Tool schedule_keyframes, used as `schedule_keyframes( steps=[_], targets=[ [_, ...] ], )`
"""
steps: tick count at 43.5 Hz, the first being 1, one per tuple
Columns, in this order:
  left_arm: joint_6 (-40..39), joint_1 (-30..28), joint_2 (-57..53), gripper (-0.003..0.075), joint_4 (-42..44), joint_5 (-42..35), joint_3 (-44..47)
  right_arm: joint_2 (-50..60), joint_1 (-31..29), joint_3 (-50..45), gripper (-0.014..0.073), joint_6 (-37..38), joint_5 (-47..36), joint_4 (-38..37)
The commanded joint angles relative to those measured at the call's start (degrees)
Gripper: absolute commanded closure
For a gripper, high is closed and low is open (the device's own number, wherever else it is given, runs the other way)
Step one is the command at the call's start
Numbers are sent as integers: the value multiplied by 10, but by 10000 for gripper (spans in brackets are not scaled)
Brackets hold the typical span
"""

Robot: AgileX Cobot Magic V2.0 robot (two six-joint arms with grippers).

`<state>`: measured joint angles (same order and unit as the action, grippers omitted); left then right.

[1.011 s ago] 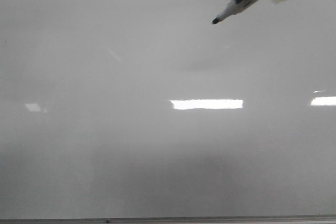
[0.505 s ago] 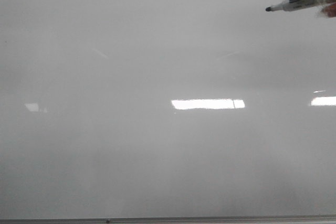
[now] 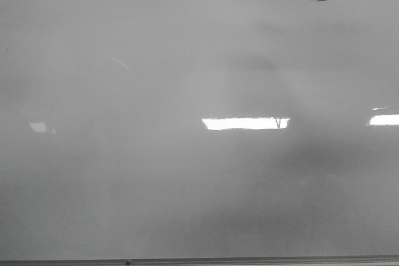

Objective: Write number 7 on whiteboard

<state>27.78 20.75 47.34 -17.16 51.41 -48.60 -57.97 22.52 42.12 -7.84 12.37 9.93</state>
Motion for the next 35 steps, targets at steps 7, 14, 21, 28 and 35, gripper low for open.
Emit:
schedule_keyframes(
  steps=[7,14,21,28,35],
  targets=[
    [-5,-1,-2,321,-21,-36,-13,-80,-2,83,611,1,-49,-3],
    [-5,-1,-2,321,-31,-36,-13,-115,-2,99,611,1,-54,-3],
    [-5,-1,-2,321,-31,-36,-13,-124,-22,100,611,1,-49,-7],
    [-5,-1,-2,321,-31,-36,-13,-124,-75,100,611,1,-31,-15],
    [-5,-1,-2,321,-31,-36,-13,-124,-98,100,611,1,-17,-16]
  ],
)
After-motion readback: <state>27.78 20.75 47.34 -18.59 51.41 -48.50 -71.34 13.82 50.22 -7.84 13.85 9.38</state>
